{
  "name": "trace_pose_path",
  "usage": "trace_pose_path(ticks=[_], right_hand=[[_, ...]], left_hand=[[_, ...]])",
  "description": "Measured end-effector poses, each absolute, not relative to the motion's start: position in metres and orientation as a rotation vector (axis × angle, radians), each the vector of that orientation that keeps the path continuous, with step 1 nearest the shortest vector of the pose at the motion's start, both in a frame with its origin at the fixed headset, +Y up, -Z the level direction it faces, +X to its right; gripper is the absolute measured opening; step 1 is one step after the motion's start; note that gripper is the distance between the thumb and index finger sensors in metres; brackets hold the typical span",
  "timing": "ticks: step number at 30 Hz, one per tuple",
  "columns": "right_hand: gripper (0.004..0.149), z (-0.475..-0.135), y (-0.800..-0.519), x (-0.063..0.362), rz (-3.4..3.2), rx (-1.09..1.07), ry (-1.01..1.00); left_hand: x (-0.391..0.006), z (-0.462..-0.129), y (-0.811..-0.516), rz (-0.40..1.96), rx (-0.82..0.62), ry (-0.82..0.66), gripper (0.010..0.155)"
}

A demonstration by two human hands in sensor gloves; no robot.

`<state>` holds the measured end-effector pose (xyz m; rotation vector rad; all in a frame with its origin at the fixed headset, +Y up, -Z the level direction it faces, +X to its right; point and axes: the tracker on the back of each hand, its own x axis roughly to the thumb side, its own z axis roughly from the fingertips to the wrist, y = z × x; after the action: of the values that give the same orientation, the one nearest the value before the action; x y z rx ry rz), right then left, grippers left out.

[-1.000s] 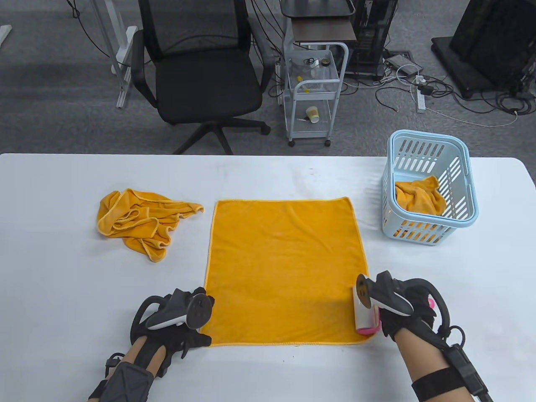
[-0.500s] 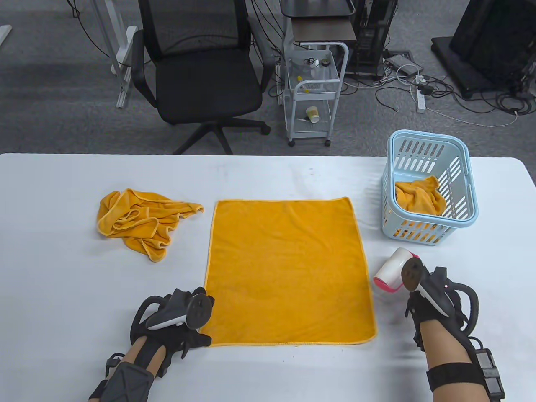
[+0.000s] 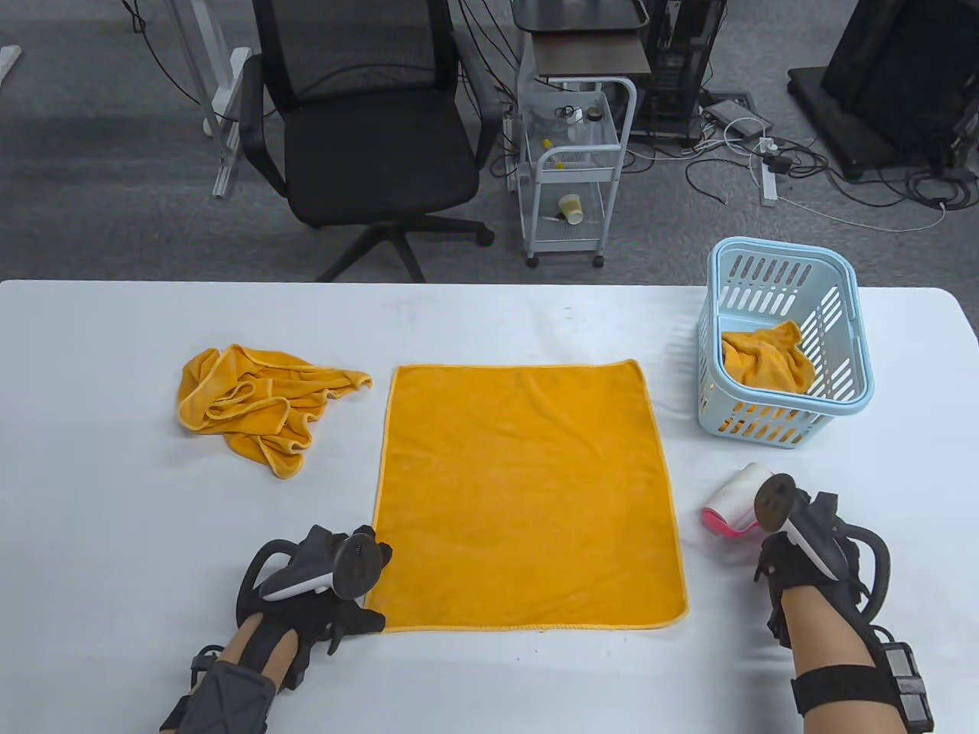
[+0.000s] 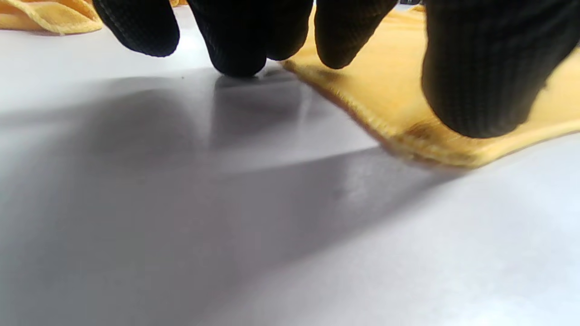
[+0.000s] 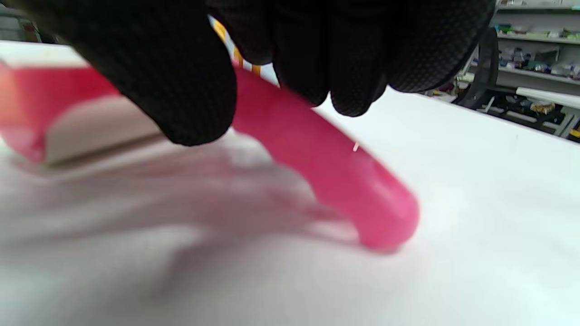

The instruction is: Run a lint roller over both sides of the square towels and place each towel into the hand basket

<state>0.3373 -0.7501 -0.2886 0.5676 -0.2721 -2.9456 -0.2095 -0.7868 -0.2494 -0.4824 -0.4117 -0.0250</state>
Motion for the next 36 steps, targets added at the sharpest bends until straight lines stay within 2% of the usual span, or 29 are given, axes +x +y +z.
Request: trace_pose_path(ticks=[3, 5, 6, 7, 10, 12, 13, 16, 18, 19, 24, 28, 36], right_hand=[[0.082, -0.277, -0.733, 0.325, -2.983, 0.488, -0.156], [0.084, -0.271, -0.727, 0.313, -3.015, 0.372, -0.087], [0.081, -0.265, -0.725, 0.3, -3.062, 0.224, -0.063], [0.079, -0.262, -0.725, 0.295, -3.077, 0.165, -0.06], [0.069, -0.251, -0.737, 0.264, -3.122, -0.421, -0.284], [0.062, -0.248, -0.744, 0.252, -3.061, -0.553, -0.391], [0.06, -0.247, -0.75, 0.248, -3.023, -0.606, -0.509], [0.063, -0.245, -0.766, 0.242, -2.918, -0.612, -0.683], [0.067, -0.244, -0.771, 0.241, -2.865, -0.612, -0.714], [0.068, -0.243, -0.772, 0.239, -2.869, -0.623, -0.678], [0.042, -0.244, -0.778, 0.233, -2.879, -0.623, -0.531], [0.04, -0.246, -0.779, 0.24, -2.953, -0.605, -0.575], [0.04, -0.248, -0.78, 0.244, -2.996, -0.591, -0.591]], left_hand=[[-0.208, -0.245, -0.778, -0.032, -0.448, -0.45, 0.085], [-0.206, -0.242, -0.772, -0.053, -0.423, -0.475, 0.083], [-0.204, -0.24, -0.769, -0.069, -0.409, -0.491, 0.081], [-0.203, -0.239, -0.768, -0.078, -0.409, -0.497, 0.079], [-0.2, -0.236, -0.766, -0.111, -0.4, -0.525, 0.072], [-0.199, -0.234, -0.767, -0.111, -0.404, -0.537, 0.064], [-0.197, -0.233, -0.768, -0.115, -0.415, -0.544, 0.061], [-0.193, -0.231, -0.774, -0.175, -0.436, -0.551, 0.057], [-0.191, -0.231, -0.779, -0.224, -0.449, -0.549, 0.059], [-0.19, -0.231, -0.78, -0.233, -0.446, -0.548, 0.058], [-0.187, -0.23, -0.783, -0.255, -0.43, -0.553, 0.045], [-0.185, -0.231, -0.784, -0.259, -0.42, -0.552, 0.037], [-0.179, -0.229, -0.786, -0.291, -0.407, -0.564, 0.035]])
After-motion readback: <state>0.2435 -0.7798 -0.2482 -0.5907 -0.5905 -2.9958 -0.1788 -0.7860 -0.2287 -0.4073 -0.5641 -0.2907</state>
